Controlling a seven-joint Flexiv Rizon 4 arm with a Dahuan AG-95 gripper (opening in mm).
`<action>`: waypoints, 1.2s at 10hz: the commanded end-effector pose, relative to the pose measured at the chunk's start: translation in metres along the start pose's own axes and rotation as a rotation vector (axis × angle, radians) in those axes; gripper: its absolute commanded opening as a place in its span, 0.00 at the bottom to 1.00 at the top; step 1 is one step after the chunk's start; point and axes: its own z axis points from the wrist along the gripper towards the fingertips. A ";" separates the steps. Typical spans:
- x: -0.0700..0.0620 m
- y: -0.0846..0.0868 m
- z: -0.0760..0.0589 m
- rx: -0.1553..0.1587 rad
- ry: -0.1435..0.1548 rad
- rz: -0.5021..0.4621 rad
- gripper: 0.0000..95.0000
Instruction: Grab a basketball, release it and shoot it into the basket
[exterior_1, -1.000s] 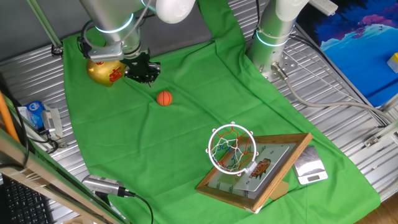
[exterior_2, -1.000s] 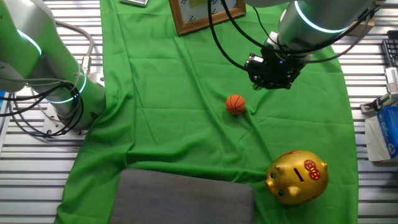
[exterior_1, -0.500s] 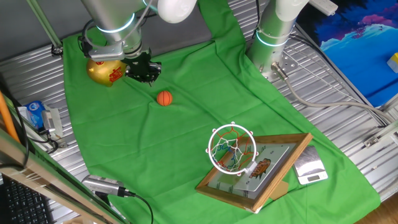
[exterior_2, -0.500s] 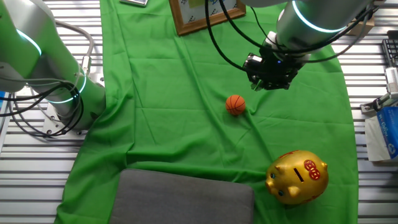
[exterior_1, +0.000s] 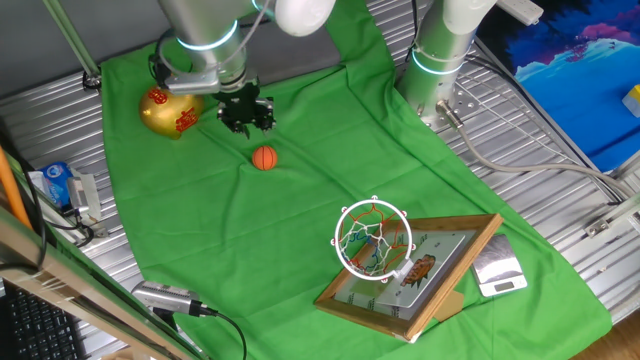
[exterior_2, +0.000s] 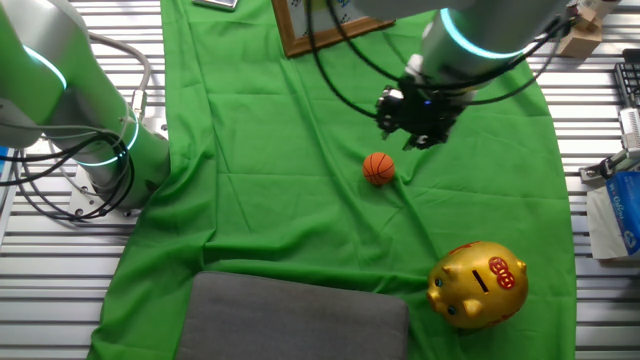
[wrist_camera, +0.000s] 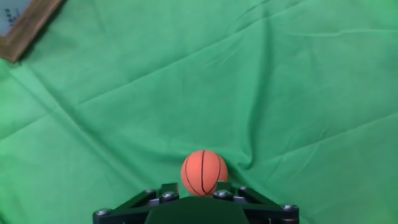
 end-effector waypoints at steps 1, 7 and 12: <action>-0.001 -0.003 0.007 0.008 0.032 -0.021 0.60; -0.002 -0.006 0.031 0.014 0.027 -0.023 0.60; -0.004 -0.010 0.042 0.021 0.015 -0.037 0.60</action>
